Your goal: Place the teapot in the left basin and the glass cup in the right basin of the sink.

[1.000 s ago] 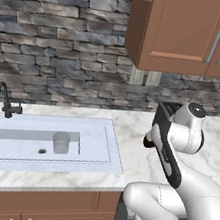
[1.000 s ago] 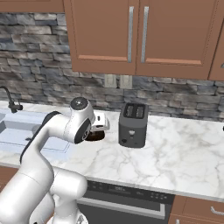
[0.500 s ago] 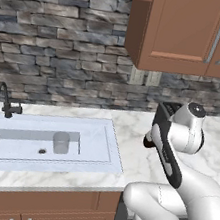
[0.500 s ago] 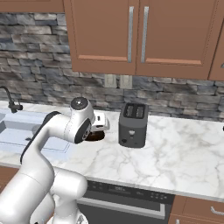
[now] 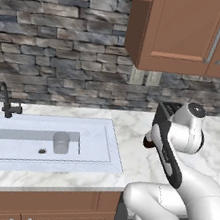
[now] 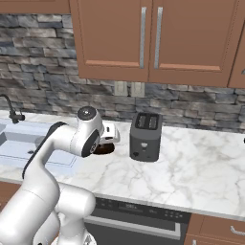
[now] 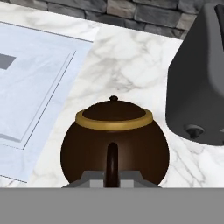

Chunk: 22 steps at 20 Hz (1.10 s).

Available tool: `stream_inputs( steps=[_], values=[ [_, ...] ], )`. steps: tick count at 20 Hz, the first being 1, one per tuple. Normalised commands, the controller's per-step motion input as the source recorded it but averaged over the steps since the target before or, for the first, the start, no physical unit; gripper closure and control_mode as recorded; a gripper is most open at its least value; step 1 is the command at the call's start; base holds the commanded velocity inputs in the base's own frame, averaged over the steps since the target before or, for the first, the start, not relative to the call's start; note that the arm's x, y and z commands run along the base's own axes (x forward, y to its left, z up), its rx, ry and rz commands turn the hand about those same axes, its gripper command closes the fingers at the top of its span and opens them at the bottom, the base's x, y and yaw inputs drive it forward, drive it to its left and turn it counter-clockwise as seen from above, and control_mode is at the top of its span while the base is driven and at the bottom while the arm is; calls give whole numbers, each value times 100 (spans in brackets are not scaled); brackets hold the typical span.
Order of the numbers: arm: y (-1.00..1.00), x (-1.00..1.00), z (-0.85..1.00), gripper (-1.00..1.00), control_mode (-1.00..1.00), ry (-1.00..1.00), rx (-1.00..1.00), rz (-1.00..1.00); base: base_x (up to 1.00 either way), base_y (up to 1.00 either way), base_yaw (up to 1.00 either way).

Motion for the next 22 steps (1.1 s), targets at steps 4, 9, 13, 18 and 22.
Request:
stream_inputs(
  steps=[4,9,13,18,22],
  values=[
    [0,0,0,100,-100,0,0,0,0,0,0],
    [0,0,0,100,100,0,0,0,0,0,0],
    [0,0,0,100,100,0,0,0,0,0,0],
    [0,0,0,100,100,0,0,0,-5,0,0],
    [0,0,0,100,100,0,0,0,-38,1,0]
  ],
)
